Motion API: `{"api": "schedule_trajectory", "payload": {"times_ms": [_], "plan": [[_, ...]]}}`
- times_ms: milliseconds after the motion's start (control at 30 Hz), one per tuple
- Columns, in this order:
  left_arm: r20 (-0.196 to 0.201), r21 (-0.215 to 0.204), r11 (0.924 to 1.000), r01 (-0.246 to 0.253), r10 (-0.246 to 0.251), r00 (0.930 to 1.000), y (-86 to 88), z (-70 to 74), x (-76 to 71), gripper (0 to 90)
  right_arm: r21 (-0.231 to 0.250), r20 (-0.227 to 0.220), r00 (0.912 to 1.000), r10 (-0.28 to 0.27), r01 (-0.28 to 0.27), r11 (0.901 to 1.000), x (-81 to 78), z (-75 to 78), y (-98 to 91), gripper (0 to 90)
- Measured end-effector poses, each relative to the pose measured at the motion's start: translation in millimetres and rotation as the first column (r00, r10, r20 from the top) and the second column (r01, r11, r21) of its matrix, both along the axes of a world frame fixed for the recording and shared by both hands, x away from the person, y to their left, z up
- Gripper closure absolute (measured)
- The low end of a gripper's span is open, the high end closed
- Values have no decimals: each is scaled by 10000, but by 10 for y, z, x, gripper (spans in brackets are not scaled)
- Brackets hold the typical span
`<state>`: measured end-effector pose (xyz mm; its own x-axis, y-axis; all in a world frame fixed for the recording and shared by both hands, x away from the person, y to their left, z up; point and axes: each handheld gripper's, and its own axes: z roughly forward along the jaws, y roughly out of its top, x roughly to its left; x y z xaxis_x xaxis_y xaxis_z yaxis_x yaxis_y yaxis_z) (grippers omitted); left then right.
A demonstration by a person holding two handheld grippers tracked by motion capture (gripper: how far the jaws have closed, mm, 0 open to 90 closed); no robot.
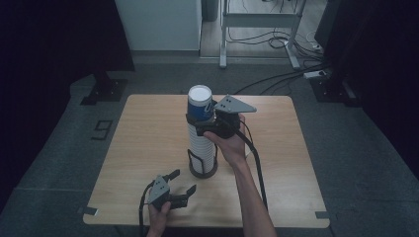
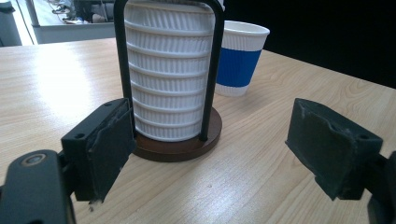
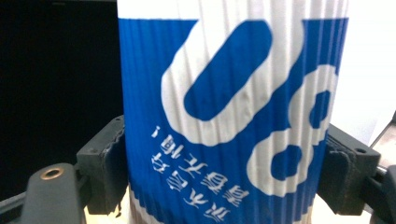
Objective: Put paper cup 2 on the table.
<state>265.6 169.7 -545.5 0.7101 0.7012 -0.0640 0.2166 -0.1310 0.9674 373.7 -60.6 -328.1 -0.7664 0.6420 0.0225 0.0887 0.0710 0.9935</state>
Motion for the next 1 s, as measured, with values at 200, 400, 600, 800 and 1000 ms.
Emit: {"api": "schedule_trajectory", "payload": {"times_ms": [200, 400, 600, 800, 1000], "plan": [[11, -11, 10000, -14, 14, 10000, 1, 0, -1, 142, -56, 17, 10000, -16, 16, 10000, 0, 8, 1, 176], [33, -12, 10000, -6, 6, 10000, 3, -1, -3, 142, 17, 86, 9999, -52, 52, 10000, -11, 1, 15, 176], [20, -36, 10000, -30, 30, 10000, 2, -1, -1, 142, 44, 100, 9999, -23, 23, 10000, -4, 10, -5, 181], [29, -50, 10000, -21, 21, 10000, 1, -2, -3, 142, 117, 253, 9997, -42, 39, 9999, -25, 75, 0, 184], [9, -68, 10000, 20, -20, 10000, -1, -2, 1, 143, 297, 240, 9997, -41, 34, 9996, -26, 89, -22, 186]]}}
